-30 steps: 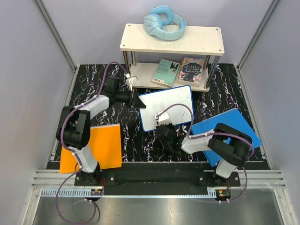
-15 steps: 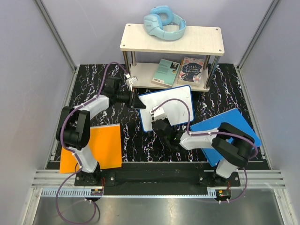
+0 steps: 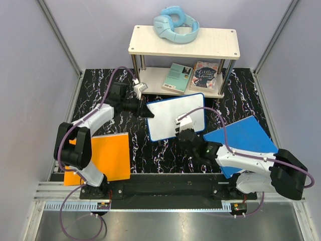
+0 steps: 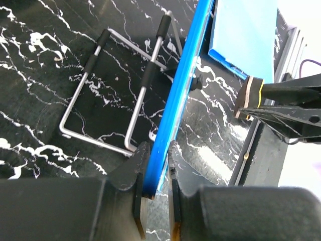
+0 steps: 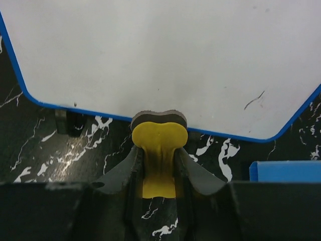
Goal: Erase the whiteboard
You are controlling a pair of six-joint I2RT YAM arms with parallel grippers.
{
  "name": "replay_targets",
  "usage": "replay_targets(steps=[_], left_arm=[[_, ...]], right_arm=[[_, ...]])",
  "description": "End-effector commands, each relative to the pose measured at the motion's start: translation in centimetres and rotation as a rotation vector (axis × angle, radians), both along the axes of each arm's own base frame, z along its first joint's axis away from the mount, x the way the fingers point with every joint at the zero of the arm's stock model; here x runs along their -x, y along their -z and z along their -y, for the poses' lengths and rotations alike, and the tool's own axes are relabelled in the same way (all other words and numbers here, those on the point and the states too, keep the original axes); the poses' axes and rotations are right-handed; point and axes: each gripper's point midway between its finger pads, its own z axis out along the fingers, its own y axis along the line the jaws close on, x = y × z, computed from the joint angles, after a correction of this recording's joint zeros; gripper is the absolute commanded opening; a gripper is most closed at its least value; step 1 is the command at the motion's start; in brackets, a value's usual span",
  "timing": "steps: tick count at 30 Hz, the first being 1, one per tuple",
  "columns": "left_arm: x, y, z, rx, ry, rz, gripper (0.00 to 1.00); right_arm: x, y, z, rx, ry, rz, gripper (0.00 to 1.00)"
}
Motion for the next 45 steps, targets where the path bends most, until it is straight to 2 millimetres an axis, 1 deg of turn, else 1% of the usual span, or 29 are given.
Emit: replay_targets(steps=[1,3,4,7,8,9,10,11,13,14,16,17,19,20,24,25,27,28,30,31,32,34,35,38,39,41,42,45], left_arm=[[-1.0,3.3,-3.9,-0.248,-0.088,0.080,0.00],[-0.9,3.4,-4.3,-0.264,-0.099,0.083,0.00],[-0.5,3.6,-4.4,-0.268,-0.098,0.080,0.00],[0.2,4.6,-5.0,-0.294,-0.098,0.060,0.00],[0.2,5.0,-5.2,-0.307,-0.106,0.054,0.00],[0.3,5.3,-5.4,-0.319,-0.108,0.048,0.00],[0.2,5.6,-5.6,-0.331,-0.119,0.037,0.00],[0.1,5.6,-5.8,-0.340,-0.124,0.040,0.00],[-0.3,5.6,-6.0,-0.350,-0.142,0.042,0.00],[-0.4,5.8,-6.3,-0.363,-0.153,0.040,0.00],[-0.6,5.7,-6.3,-0.360,-0.163,0.039,0.00],[-0.7,5.8,-6.5,-0.367,-0.170,0.037,0.00],[-0.8,5.7,-6.5,-0.370,-0.182,0.036,0.00],[-0.8,5.8,-6.7,-0.374,-0.187,0.032,0.01],[-1.1,5.6,-6.8,-0.383,-0.209,0.034,0.11],[-1.2,5.7,-7.0,-0.390,-0.218,0.036,0.18],[-1.3,5.4,-7.1,-0.395,-0.232,0.039,0.23],[-1.4,5.4,-7.3,-0.402,-0.242,0.042,0.29],[-1.5,5.4,-7.6,-0.413,-0.260,0.039,0.34],[-1.6,5.5,-7.8,-0.424,-0.273,0.041,0.39],[-1.7,5.5,-7.9,-0.427,-0.278,0.039,0.41],[-1.8,5.6,-8.1,-0.434,-0.293,0.035,0.43],[-1.9,5.6,-8.0,-0.434,-0.293,0.037,0.45],[-2.0,5.7,-7.8,-0.423,-0.292,0.030,0.49],[-2.0,5.6,-7.8,-0.422,-0.294,0.031,0.52],[-2.0,5.5,-7.8,-0.423,-0.296,0.034,0.56],[-2.1,5.5,-7.9,-0.423,-0.299,0.037,0.56],[-2.1,5.1,-7.9,-0.420,-0.307,0.048,0.60]], right_arm=[[3.2,2.7,-0.1,-0.029,-0.093,-0.166,0.00],[3.7,3.6,0.2,-0.023,-0.082,-0.206,0.00],[4.0,3.9,0.1,-0.038,-0.075,-0.230,0.00],[4.6,5.1,-0.3,-0.034,-0.088,-0.283,0.00],[4.7,5.9,-0.3,-0.014,-0.082,-0.302,0.02],[4.7,6.2,-0.3,-0.008,-0.072,-0.316,0.07],[4.7,6.6,-0.3,0.010,-0.066,-0.328,0.18],[4.8,7.5,-0.2,0.039,-0.059,-0.352,0.21],[4.7,7.9,-0.6,0.055,-0.055,-0.373,0.25],[4.7,8.4,-0.7,0.072,-0.052,-0.387,0.37],[4.5,8.4,-0.9,0.071,-0.036,-0.389,0.50],[4.4,8.6,-0.8,0.079,-0.035,-0.391,0.61],[4.1,8.1,-1.1,0.069,-0.031,-0.377,0.73],[4.0,7.8,-1.2,0.063,-0.032,-0.371,0.81],[3.3,6.4,-1.5,0.052,-0.030,-0.330,0.94],[3.0,6.0,-1.4,0.053,-0.018,-0.317,0.95],[2.4,4.6,-1.1,0.044,0.007,-0.277,0.96],[2.2,4.0,-0.8,0.041,0.023,-0.259,0.97],[1.2,2.0,0.1,0.022,0.074,-0.202,0.99],[0.7,0.9,0.4,-0.004,0.091,-0.182,1.00],[-0.4,0.3,1.6,-0.022,0.143,-0.179,0.99],[-1.6,-0.6,2.9,-0.058,0.188,-0.176,0.99],[-2.8,-1.0,4.3,-0.067,0.241,-0.174,0.99],[-4.5,-1.7,6.1,-0.086,0.297,-0.165,0.99],[-5.4,-1.6,7.4,-0.092,0.338,-0.170,0.99],[-6.5,-1.5,8.2,-0.108,0.361,-0.177,1.00],[-7.2,-1.3,8.9,-0.123,0.378,-0.188,1.00],[-8.6,-0.2,9.6,-0.157,0.388,-0.210,1.00]])
